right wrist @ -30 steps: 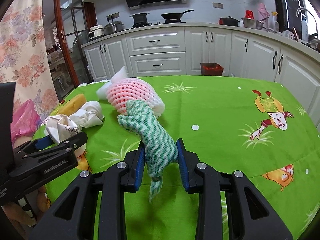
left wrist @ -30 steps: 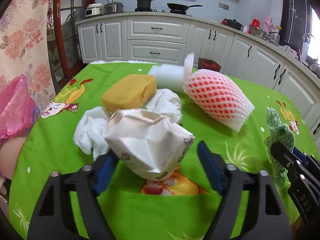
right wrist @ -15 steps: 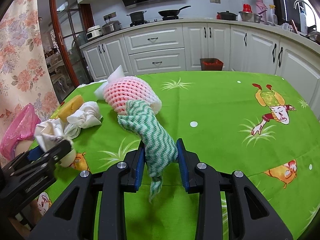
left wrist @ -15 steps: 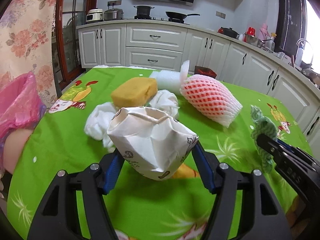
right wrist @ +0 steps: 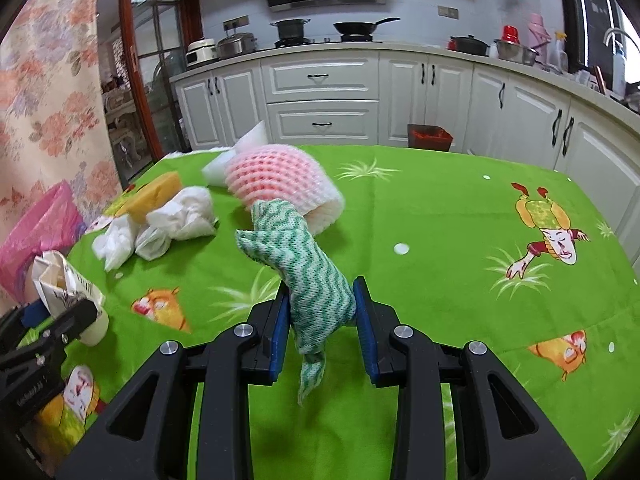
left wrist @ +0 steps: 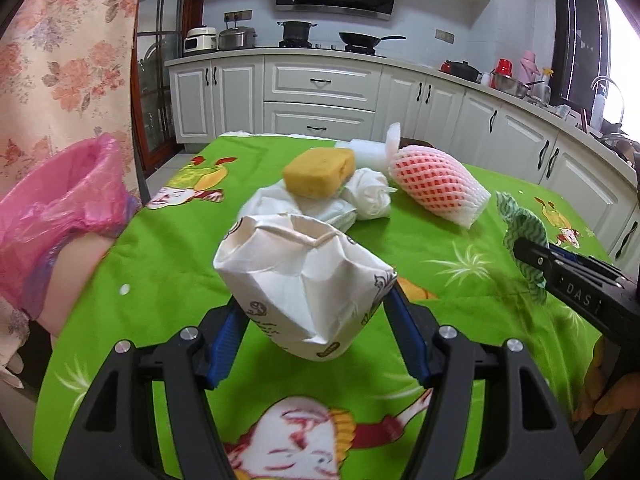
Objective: Collect trash
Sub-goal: 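Grasp the white paper cup with the left tool, then carry the cloth and paper cup to the wastebasket and release both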
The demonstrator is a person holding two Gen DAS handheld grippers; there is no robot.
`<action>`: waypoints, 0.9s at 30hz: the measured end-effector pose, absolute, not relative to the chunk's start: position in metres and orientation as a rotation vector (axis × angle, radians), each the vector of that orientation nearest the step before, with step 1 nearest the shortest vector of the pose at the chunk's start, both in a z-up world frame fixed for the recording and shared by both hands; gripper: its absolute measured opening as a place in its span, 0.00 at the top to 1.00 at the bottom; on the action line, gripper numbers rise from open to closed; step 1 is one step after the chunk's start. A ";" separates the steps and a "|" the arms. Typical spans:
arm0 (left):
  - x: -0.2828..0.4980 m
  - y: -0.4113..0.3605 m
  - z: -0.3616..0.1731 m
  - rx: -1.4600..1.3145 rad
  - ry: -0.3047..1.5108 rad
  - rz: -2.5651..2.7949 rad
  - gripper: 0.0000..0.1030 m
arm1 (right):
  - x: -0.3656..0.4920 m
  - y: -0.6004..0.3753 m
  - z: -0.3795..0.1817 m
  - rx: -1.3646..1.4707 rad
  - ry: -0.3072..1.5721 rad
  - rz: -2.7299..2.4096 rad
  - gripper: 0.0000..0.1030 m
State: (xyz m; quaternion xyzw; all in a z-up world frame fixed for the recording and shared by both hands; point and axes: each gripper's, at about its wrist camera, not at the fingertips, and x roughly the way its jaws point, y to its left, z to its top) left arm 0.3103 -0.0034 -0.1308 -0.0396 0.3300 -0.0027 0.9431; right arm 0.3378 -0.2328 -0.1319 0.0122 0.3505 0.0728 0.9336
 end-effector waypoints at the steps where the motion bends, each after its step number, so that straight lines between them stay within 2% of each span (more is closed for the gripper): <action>1: 0.307 0.000 -0.130 -0.086 0.672 -0.002 0.37 | 0.336 -0.231 -0.132 0.024 0.720 0.155 0.70; 27: 0.241 0.047 -0.116 -0.034 0.569 0.054 0.37 | 0.281 -0.150 -0.120 -0.064 0.711 0.376 0.70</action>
